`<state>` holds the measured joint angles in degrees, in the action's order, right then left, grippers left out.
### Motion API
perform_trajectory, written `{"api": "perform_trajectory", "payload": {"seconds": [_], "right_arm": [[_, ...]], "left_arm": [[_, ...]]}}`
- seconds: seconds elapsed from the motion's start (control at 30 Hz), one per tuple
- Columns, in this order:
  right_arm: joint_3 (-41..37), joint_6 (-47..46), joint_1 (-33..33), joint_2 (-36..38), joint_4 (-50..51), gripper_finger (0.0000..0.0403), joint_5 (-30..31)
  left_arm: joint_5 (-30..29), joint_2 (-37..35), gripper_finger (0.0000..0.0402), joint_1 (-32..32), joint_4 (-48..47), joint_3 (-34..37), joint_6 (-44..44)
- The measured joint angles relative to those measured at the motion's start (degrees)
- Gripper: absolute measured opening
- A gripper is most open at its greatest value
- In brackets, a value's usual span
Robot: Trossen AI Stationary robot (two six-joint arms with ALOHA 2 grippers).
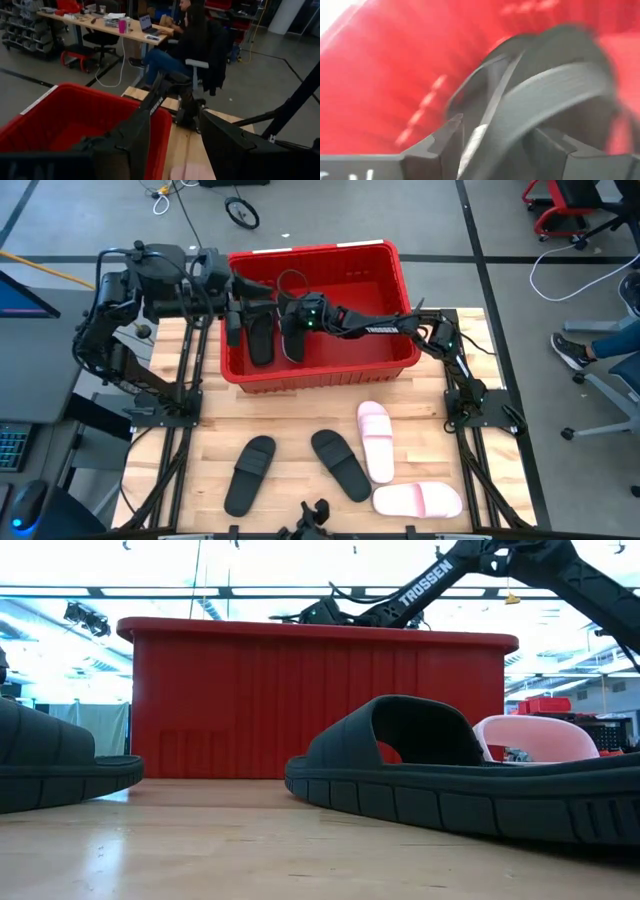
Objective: Pick and place slides into bin
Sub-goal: Put the black slipper into the red container, then put the top pink slipper into the red container
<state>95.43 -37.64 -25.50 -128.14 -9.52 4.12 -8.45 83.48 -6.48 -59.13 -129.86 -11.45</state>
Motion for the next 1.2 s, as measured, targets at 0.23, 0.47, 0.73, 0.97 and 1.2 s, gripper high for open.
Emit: {"api": "perform_trajectory", "payload": {"seconds": [0.23,0.47,0.73,0.97,1.2], "right_arm": [[0.0,3.6,-2.6,0.0,0.0,0.0201,-1.5],[0.0,1.2,-4.2,0.0,-0.6,0.0203,-11.9],[0.0,-9.5,-4.7,0.0,-6.3,0.0203,-8.3],[-0.1,-8.3,-4.4,0.0,3.5,0.0204,-11.1],[0.0,-11.1,-4.5,0.0,-2.1,0.0203,-7.7]], "left_arm": [[0.0,0.1,0.0172,1.8,-0.5,0.0,-1.4],[0.0,0.1,0.0178,5.2,-0.8,0.0,-1.6],[-0.2,0.1,0.0174,9.0,-0.8,0.0,-2.7],[-2.3,0.4,0.0177,12.1,-0.8,0.0,-4.5],[-3.0,1.6,0.0174,14.5,-0.7,-0.1,-6.0]]}}
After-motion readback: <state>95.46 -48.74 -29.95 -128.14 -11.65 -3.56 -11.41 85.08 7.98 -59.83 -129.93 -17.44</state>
